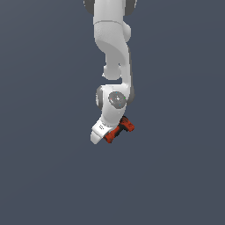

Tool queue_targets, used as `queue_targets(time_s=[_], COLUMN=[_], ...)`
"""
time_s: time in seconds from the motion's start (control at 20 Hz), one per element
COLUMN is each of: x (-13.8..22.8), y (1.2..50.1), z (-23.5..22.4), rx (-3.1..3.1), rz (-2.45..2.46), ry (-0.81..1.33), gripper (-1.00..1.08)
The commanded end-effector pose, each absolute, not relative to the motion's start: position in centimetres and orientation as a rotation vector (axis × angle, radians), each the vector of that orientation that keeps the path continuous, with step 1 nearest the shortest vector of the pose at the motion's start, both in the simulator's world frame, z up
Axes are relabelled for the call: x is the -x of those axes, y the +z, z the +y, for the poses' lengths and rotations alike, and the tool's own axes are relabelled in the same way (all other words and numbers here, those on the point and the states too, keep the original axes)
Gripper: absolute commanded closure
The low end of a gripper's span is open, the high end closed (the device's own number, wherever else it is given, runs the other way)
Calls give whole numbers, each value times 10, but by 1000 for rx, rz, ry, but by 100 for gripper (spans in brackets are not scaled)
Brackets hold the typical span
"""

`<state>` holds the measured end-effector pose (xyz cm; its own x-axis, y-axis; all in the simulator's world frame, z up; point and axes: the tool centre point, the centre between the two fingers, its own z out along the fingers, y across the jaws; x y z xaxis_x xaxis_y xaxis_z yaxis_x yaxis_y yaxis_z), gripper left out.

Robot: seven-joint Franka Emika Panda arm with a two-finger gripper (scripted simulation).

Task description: Pick up the object and move it to a goal position.

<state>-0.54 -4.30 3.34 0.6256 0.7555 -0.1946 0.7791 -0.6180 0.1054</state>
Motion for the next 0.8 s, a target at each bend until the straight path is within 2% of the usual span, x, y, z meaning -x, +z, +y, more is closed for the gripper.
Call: queue_targets(time_s=[0.0, 0.35, 0.75], x=[5, 6, 8], y=[35, 58, 124], z=[-43, -35, -14], rx=[-2666, -2666, -2665], rz=[1273, 1274, 1276], ry=[-195, -196, -196], gripper=[108, 108, 108])
